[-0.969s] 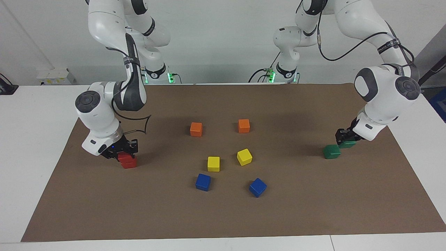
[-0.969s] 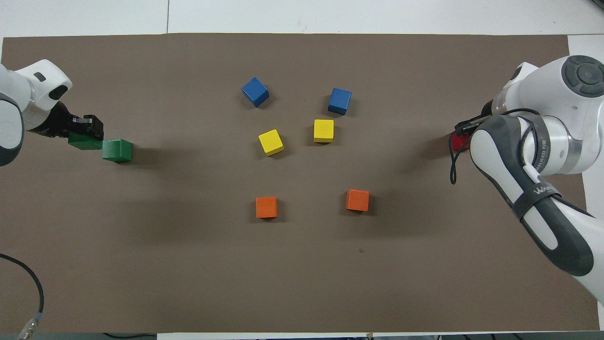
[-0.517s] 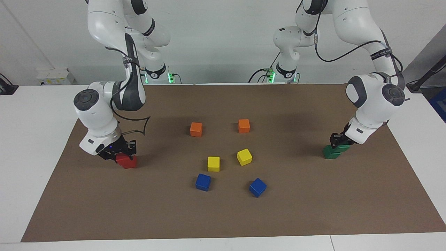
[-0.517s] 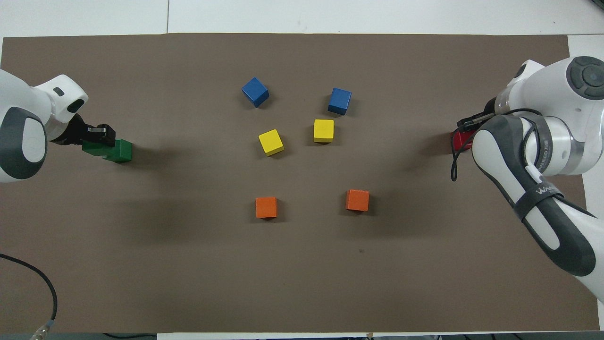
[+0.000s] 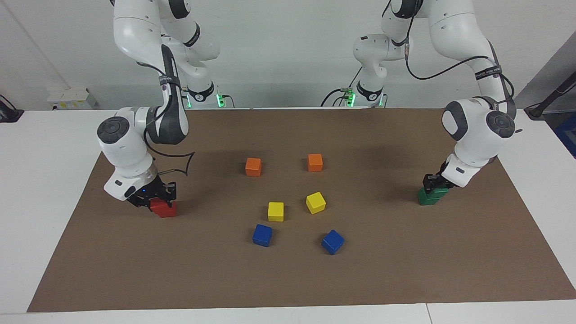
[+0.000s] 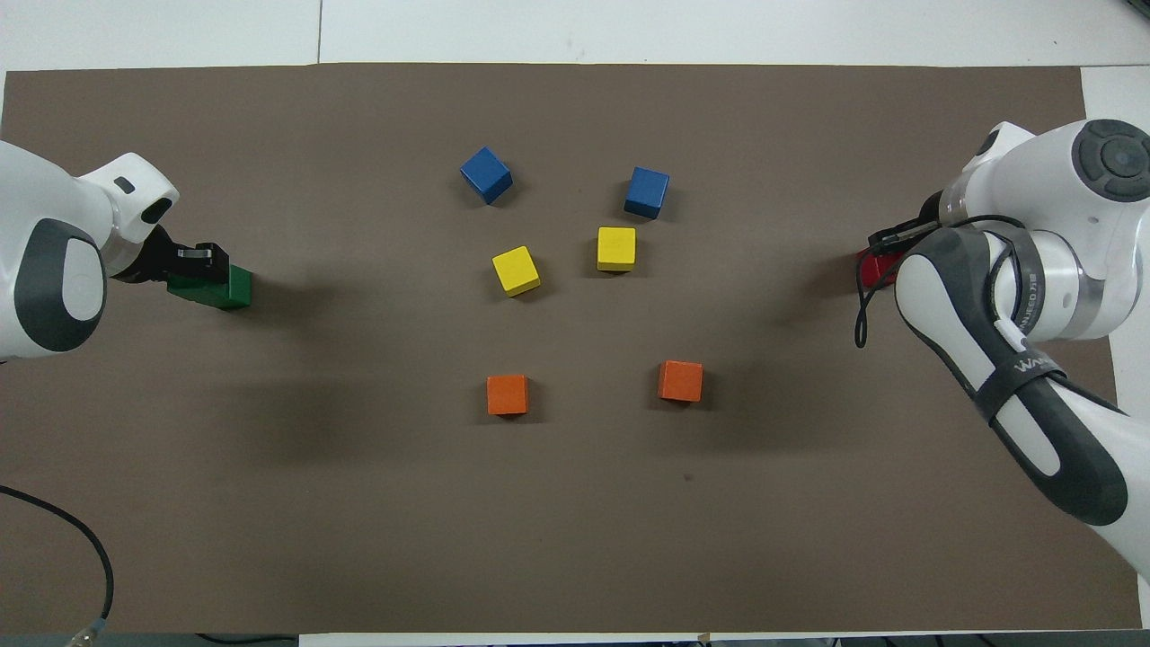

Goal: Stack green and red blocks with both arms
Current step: 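Lower green onto green with the left gripper while the right gripper stacks red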

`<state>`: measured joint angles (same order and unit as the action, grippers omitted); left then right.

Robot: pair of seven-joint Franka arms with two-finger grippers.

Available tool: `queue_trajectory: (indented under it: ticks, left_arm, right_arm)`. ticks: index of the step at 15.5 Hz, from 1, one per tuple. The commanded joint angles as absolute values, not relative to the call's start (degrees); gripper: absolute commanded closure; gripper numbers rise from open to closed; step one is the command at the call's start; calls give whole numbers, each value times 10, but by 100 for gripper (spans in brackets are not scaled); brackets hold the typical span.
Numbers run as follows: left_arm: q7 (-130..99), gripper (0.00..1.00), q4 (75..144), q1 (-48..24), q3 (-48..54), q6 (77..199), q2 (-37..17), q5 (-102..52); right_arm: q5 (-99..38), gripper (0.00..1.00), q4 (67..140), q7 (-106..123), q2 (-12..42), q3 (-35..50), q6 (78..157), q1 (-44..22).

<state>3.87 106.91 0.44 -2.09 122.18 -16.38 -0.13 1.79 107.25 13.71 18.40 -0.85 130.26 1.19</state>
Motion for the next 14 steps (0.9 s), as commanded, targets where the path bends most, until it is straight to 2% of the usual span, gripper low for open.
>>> queue_trajectory:
  ticks: [1,8,9,10,11,12,14]
  left_arm:
    - [33,100,1092,3,-23,1237,-145,-10]
    - [39,100,1101,4,-23,1250,-146,-10]
    - [39,88,1101,4,-23,1250,-146,-10]
    - [39,65,1101,3,-23,1250,-146,-10]
    - [39,24,1101,4,-23,1251,-146,-10]
    - [40,0,1101,5,-23,1252,-146,-10]
    - [41,0,1101,5,-23,1252,-146,-10]
  right_arm:
    - [22,100,1094,128,170,-3,1318,22]
    - [18,100,1094,98,170,-2,1313,21]
    - [18,88,1094,98,170,-2,1313,22]
    - [18,52,1094,98,170,-2,1313,22]
    - [17,8,1094,97,170,-2,1313,22]
    - [17,0,1094,97,169,-2,1313,22]
    - [17,0,1092,96,169,-2,1311,22]
